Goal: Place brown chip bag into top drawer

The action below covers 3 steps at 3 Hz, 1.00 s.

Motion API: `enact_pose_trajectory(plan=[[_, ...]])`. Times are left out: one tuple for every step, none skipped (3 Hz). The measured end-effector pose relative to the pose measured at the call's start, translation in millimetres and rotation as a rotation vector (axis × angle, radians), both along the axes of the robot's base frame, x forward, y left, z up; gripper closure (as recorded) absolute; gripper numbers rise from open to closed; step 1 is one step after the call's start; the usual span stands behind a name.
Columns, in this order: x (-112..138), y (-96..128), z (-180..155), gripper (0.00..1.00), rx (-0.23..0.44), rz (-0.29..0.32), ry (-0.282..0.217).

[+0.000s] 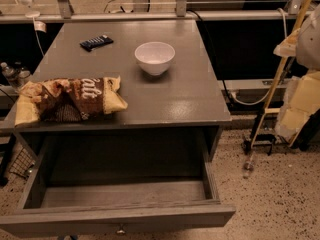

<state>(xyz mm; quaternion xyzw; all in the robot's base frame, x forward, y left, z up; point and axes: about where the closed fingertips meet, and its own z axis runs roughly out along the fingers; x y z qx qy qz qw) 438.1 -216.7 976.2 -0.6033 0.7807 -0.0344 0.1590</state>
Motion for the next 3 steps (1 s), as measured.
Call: enact_pose_trajectory(plan=[[0, 0, 0, 0.00, 0.000, 0.000, 0.000], [22, 27, -2, 0.00, 0.047, 0.083, -0.014], [48, 73, -7, 0.00, 0.129, 0.196, -0.018]])
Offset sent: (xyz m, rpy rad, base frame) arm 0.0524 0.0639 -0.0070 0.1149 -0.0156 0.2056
